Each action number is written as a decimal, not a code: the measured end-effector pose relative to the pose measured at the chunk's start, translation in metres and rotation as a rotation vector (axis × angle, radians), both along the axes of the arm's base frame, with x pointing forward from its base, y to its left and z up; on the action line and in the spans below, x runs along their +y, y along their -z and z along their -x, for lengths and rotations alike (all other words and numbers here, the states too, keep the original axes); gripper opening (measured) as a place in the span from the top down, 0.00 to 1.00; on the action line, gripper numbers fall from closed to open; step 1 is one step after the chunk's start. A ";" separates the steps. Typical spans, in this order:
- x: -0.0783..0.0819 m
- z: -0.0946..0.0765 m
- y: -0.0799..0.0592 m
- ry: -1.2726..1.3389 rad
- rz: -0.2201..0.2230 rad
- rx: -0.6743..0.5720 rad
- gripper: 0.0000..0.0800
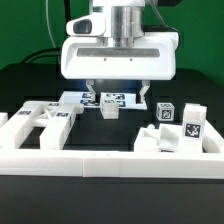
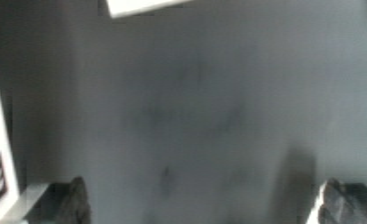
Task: Assemble chair
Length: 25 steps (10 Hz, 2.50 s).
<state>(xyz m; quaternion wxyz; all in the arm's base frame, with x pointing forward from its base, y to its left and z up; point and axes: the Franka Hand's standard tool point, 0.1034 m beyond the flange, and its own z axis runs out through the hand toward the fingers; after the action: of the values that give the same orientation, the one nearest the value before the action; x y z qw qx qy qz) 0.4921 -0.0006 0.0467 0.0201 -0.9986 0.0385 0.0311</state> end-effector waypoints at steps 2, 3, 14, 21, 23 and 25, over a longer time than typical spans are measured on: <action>0.000 0.010 0.006 -0.006 -0.017 0.160 0.19; 0.000 0.019 0.007 -0.014 -0.023 0.248 0.19; -0.006 0.042 0.025 -0.146 0.042 0.642 0.19; -0.005 0.051 0.035 -0.151 0.028 0.999 0.19; -0.004 0.052 0.037 -0.152 0.029 0.996 0.32; -0.005 0.052 0.037 -0.150 0.029 0.997 0.51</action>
Offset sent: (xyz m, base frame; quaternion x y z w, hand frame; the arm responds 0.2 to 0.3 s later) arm -0.0214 -0.0248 -0.0121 -0.0658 -0.1651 -0.0058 0.9841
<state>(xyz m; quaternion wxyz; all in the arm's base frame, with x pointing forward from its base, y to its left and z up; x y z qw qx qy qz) 0.4399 -0.0055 0.0092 -0.0170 -0.8625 -0.0281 0.5050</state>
